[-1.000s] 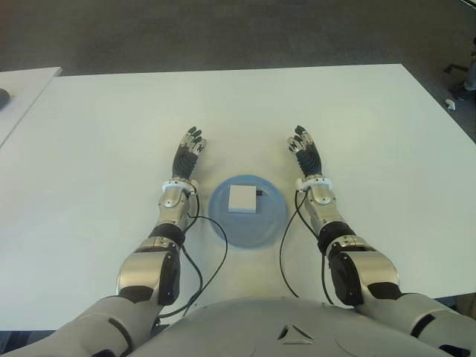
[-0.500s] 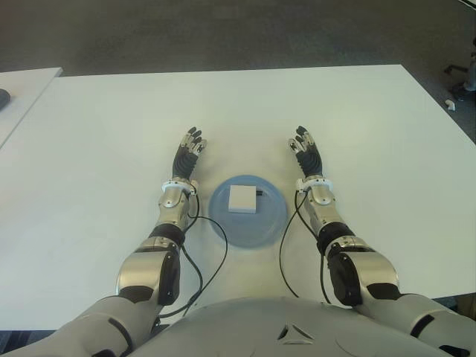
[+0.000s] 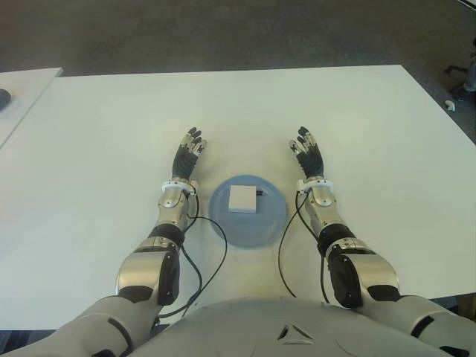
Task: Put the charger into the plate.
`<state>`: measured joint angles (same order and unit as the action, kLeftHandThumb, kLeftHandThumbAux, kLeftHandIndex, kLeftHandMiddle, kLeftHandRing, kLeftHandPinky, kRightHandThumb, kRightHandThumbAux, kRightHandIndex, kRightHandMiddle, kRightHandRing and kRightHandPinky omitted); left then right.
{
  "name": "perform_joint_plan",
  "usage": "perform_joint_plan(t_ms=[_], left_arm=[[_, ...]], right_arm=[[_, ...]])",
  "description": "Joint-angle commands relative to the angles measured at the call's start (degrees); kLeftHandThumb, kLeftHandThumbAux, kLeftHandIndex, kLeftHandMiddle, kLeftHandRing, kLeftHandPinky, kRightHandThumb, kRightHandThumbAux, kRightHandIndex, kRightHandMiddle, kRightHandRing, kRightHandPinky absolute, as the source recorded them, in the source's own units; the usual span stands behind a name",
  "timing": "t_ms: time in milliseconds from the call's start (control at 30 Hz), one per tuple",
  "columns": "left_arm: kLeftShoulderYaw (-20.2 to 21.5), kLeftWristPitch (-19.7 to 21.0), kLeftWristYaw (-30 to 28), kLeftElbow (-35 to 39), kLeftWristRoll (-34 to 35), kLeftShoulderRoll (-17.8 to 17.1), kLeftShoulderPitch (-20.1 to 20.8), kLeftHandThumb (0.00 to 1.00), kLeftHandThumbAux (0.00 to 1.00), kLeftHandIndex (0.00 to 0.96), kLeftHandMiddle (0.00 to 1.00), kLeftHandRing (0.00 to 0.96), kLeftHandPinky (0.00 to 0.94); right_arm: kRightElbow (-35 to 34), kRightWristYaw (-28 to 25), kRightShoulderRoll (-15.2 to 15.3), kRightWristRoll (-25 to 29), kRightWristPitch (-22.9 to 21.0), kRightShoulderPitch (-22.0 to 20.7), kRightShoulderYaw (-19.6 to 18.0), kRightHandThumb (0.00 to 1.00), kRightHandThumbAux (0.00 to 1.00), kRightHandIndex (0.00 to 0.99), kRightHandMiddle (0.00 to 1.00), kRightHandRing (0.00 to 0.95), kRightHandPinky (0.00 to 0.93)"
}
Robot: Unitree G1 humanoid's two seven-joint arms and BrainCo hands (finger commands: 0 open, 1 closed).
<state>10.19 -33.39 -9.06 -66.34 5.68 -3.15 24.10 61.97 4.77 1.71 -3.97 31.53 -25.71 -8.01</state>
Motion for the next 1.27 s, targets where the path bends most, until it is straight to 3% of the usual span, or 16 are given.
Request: perform_joint_plan(t_ms=[33,1267], left_arm=[[-0.34,8.16,-0.75,-6.44,-0.84,0.62,-6.35,0.000,0.538,0.076,0.112,0.092,0.090],[-0.12,8.63,-0.47,-6.65,-0.66,0.85,-6.14,0.000,0.534,0.077,0.129,0.110,0.107]], right_arm=[[5.30,0.91,-0.87,1.93,-7.31,9.55,-1.16,0.148,0.583,0.000,0.000,0.000,0.009],[4.77,0.48,-1.17,1.90,-6.72,11.03,-1.21,0.143,0.586,0.000,0.000,0.000,0.033]])
